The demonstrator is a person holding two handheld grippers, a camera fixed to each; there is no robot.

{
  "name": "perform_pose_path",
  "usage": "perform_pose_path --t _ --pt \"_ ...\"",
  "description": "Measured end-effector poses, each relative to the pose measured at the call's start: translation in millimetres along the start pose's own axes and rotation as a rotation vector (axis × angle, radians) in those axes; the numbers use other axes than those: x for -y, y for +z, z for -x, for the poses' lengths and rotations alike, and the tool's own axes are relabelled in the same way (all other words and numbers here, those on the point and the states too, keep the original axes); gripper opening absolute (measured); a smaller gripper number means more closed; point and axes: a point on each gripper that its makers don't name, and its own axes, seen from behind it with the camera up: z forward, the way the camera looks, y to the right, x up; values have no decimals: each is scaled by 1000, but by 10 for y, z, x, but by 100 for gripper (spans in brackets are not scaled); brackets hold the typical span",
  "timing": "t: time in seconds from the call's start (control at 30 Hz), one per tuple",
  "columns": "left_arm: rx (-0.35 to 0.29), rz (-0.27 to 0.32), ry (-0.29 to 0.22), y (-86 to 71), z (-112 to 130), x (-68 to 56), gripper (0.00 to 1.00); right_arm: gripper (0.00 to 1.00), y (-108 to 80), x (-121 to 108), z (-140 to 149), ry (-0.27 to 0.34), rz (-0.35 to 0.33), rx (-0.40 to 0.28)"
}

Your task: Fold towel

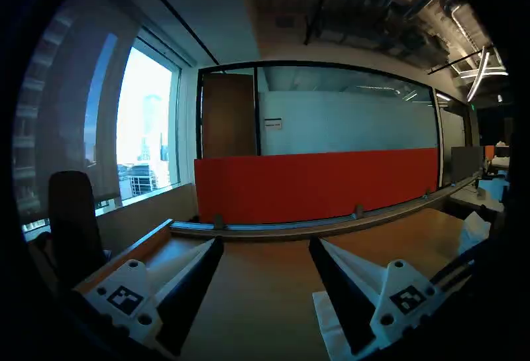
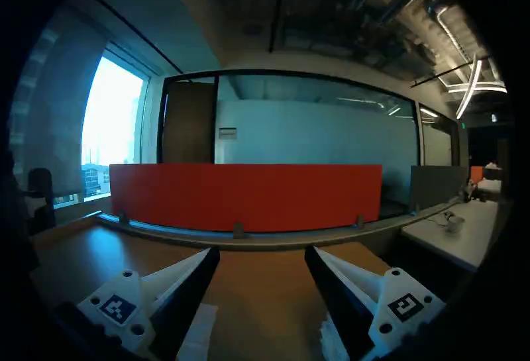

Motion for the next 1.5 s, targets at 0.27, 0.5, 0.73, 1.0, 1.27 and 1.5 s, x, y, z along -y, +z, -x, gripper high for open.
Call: perform_pose_path --t 0.27,0.5,0.73,1.0,1.27,1.5 --pt "27 32 1 39 -81 -15 96 99 22 15 -153 -16 -14 29" --pt "102 108 30 47 25 -115 96 99 21 200 -174 -61 -104 86" --pt "184 206 63 -13 152 -276 96 99 -37 501 -80 -81 -249 175" --pt "247 290 84 -86 262 -449 96 99 -164 834 88 -153 -401 250" --pt "318 357 95 -154 525 -611 96 100 -235 997 378 -186 -482 326" --pt "367 413 130 -236 841 -785 96 100 -293 1097 715 -227 -532 385"
